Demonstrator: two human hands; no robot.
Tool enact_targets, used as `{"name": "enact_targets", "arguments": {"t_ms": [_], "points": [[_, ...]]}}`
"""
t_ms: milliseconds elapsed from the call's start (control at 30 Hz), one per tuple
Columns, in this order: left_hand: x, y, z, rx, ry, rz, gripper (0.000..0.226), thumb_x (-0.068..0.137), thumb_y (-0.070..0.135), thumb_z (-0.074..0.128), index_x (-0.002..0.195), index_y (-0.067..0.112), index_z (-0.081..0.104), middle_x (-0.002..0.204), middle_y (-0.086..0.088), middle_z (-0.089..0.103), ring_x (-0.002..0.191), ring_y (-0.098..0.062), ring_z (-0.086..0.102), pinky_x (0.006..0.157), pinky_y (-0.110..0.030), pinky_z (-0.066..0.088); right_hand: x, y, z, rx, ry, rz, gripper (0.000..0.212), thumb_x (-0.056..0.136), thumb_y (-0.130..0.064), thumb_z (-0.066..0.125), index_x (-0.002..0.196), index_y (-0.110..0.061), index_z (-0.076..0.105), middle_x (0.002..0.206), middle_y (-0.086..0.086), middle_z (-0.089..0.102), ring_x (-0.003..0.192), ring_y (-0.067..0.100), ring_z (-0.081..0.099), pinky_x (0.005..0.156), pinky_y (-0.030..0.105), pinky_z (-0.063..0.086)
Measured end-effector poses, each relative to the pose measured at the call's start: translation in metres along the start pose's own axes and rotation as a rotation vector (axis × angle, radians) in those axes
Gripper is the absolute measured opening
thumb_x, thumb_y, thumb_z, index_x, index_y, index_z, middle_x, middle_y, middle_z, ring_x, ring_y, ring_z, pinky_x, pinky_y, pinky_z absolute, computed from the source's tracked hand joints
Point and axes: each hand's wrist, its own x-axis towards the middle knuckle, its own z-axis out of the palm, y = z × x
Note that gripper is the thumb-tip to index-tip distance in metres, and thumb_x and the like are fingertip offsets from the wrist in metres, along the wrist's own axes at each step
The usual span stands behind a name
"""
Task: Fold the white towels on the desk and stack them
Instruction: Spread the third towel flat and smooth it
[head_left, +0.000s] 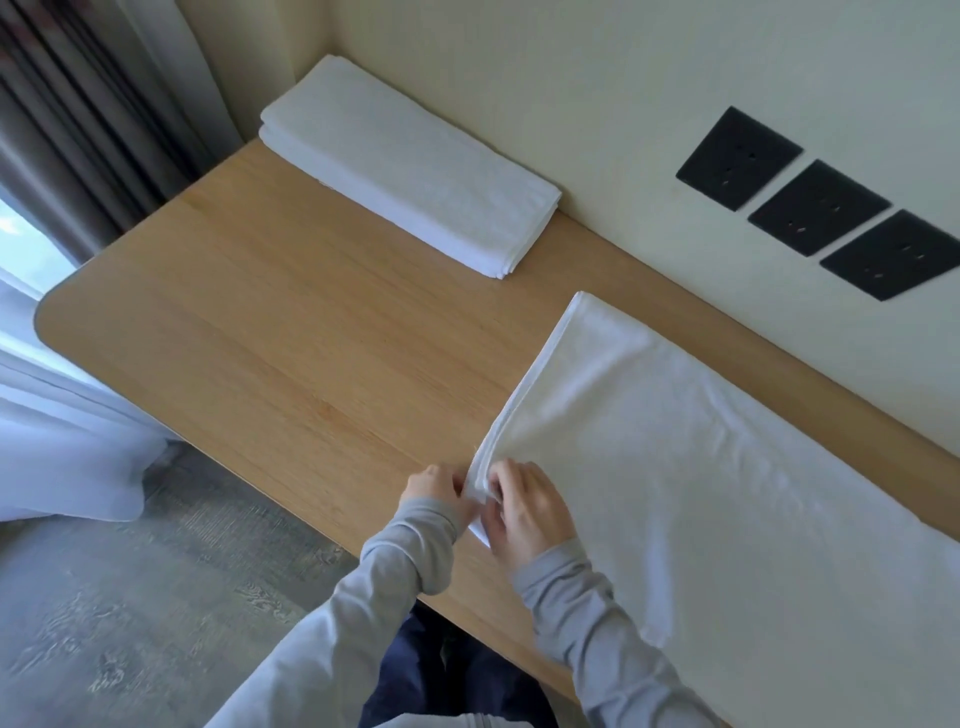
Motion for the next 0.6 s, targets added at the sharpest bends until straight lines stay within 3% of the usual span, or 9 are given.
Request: {"name": "enact_targets", "arguments": {"t_ms": [67, 100, 167, 267, 400, 467, 500, 600], "points": [[0.002, -0.002, 0.001, -0.206, -0.022, -0.084, 0.017, 0.075, 0.016, 0.055, 0.058, 0.016, 0.054, 0.063, -0.002, 0.057, 0.057, -0.018, 0.05, 0.052, -0.021, 0.046, -0.002, 0.0, 0.012, 0.014, -0.028, 0.031, 0.031, 0.048, 0.007, 0.076, 0.061, -0.005, 0.05, 0.055, 0.006, 0.051, 0.051, 0.024, 0.05, 0.048, 0.026, 0.042], [0.003, -0.007, 0.0, -0.343, -0.036, -0.123, 0.016, 0.074, 0.012, 0.056, 0.058, 0.015, 0.058, 0.066, -0.007, 0.062, 0.061, -0.021, 0.058, 0.064, -0.026, 0.055, -0.003, 0.0, 0.017, 0.026, -0.029, 0.037, 0.03, 0.048, 0.006, 0.076, 0.06, -0.005, 0.052, 0.055, 0.006, 0.052, 0.052, 0.024, 0.051, 0.048, 0.025, 0.045], [0.001, -0.016, -0.003, -0.623, -0.073, -0.209, 0.014, 0.071, 0.0, 0.061, 0.061, 0.008, 0.067, 0.065, -0.015, 0.065, 0.066, -0.027, 0.064, 0.079, -0.04, 0.058, -0.003, -0.001, 0.022, 0.046, -0.019, 0.038, 0.022, 0.055, 0.006, 0.07, 0.06, -0.007, 0.053, 0.056, 0.004, 0.052, 0.052, 0.024, 0.05, 0.048, 0.026, 0.046], [0.002, -0.025, -0.004, -0.814, -0.059, -0.257, 0.009, 0.068, -0.005, 0.071, 0.077, -0.003, 0.072, 0.068, -0.019, 0.067, 0.065, -0.027, 0.067, 0.078, -0.042, 0.058, -0.006, 0.0, 0.023, 0.056, -0.01, 0.039, 0.008, 0.066, -0.004, 0.052, 0.061, -0.01, 0.053, 0.058, 0.002, 0.05, 0.054, 0.021, 0.049, 0.048, 0.027, 0.045], [-0.002, -0.024, -0.005, -0.872, -0.051, -0.235, 0.008, 0.069, -0.002, 0.075, 0.076, -0.004, 0.072, 0.073, -0.023, 0.069, 0.069, -0.029, 0.068, 0.072, -0.038, 0.058, -0.013, -0.001, 0.025, 0.037, -0.004, 0.039, 0.022, 0.056, 0.004, 0.07, 0.059, -0.011, 0.054, 0.058, 0.001, 0.051, 0.054, 0.021, 0.05, 0.049, 0.026, 0.043], [-0.004, -0.024, -0.005, -0.9, -0.05, -0.226, 0.003, 0.074, -0.002, 0.071, 0.071, -0.003, 0.071, 0.066, -0.021, 0.068, 0.062, -0.026, 0.068, 0.062, -0.032, 0.058, -0.013, -0.003, 0.029, 0.03, 0.005, 0.041, 0.016, 0.06, 0.001, 0.066, 0.06, -0.011, 0.056, 0.059, 0.001, 0.052, 0.054, 0.02, 0.051, 0.051, 0.025, 0.042], [-0.003, -0.025, -0.004, -0.924, -0.046, -0.239, 0.012, 0.078, -0.001, 0.068, 0.067, -0.001, 0.071, 0.062, -0.018, 0.067, 0.057, -0.024, 0.067, 0.057, -0.03, 0.057, -0.013, -0.004, 0.032, 0.029, 0.013, 0.041, 0.013, 0.064, -0.001, 0.064, 0.06, -0.01, 0.056, 0.059, 0.001, 0.052, 0.054, 0.02, 0.052, 0.052, 0.024, 0.041], [-0.001, -0.028, -0.005, -0.905, -0.011, -0.262, 0.028, 0.079, 0.027, 0.069, 0.063, 0.004, 0.07, 0.062, -0.015, 0.068, 0.061, -0.026, 0.067, 0.064, -0.033, 0.057, -0.012, -0.005, 0.037, 0.042, -0.02, 0.053, 0.021, 0.059, 0.003, 0.074, 0.06, -0.01, 0.058, 0.059, 0.002, 0.054, 0.053, 0.02, 0.054, 0.054, 0.021, 0.038]]}}
